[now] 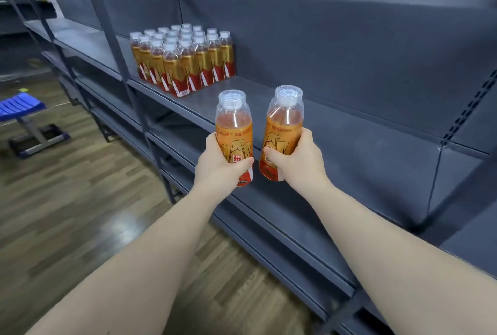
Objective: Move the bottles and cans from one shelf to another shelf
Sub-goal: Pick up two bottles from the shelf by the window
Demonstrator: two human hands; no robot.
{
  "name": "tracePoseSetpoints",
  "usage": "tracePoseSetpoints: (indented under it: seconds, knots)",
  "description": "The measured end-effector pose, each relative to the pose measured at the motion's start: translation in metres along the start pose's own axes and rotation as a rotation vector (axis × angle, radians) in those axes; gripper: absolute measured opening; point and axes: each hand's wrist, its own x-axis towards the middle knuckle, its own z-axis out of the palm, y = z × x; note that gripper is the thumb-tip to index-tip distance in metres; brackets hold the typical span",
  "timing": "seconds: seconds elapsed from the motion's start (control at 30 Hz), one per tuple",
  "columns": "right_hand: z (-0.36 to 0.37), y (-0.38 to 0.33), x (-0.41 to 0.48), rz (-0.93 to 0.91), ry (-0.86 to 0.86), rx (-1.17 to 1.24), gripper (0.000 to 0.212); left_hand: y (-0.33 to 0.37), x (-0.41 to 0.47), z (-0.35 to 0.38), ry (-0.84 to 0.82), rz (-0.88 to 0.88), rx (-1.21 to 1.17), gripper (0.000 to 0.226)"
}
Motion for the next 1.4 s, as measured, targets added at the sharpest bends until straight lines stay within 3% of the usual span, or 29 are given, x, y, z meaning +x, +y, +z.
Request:
tracePoseSetpoints:
  seconds: [0.53,0.83,1.17,1.4]
  knots:
    - [0.092,-0.030,0.169,0.098,0.187,-0.028,0.063,-0.025,0.227,-0.023,-0.180,0.090,-0.007,0.078]
    - [0.127,-0.019,0.268,0.094,0.204,-0.049,0.065,-0.036,0.326,-0.004,-0.168,0.054,-0.044,0.077]
    - [0.136,-0.001,0.368,0.072,0.195,-0.044,0.065,-0.031,0.418,0.026,-0.126,0.089,-0.034,0.074]
    - [0.139,0.006,0.411,0.104,0.231,-0.065,0.065,-0.031,0.477,0.052,-0.237,0.122,-0.040,0.073]
